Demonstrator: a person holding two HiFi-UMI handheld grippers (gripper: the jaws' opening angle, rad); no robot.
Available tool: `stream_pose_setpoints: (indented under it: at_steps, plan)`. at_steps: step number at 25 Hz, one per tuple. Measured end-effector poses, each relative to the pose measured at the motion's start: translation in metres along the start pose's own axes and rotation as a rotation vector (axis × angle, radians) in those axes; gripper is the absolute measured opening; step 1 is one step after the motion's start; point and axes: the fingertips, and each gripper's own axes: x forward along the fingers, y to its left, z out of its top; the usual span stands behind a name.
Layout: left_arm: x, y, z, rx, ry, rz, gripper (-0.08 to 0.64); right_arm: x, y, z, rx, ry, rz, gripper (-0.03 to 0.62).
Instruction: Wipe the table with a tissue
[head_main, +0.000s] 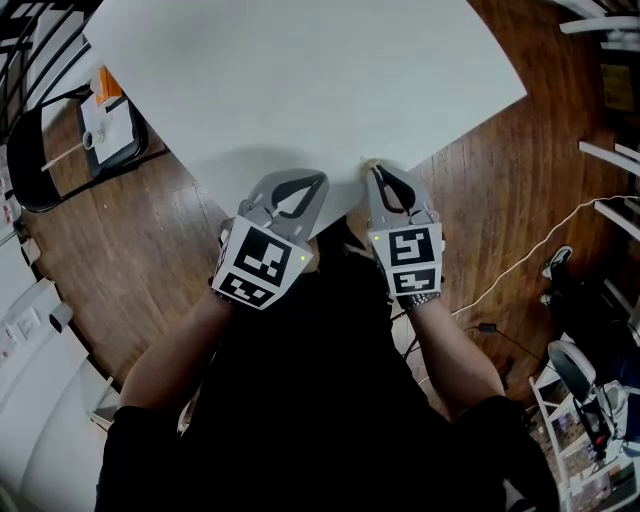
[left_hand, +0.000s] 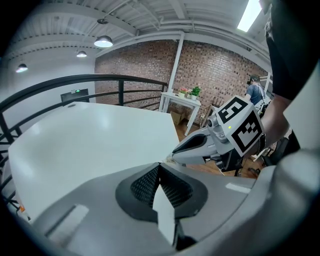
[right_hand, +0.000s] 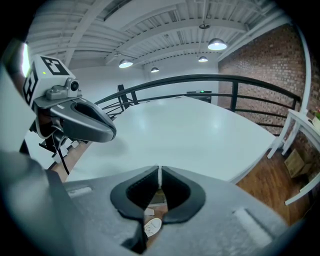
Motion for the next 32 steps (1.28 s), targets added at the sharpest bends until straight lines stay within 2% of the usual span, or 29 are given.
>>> stream_pose_setpoints:
  at_steps: [32]
  plan:
    - [0.006,-0.001,0.01,0.014,-0.004,0.008,0.012,-0.006,-0.03,0.003,0.035,-0.012,-0.056,0.008]
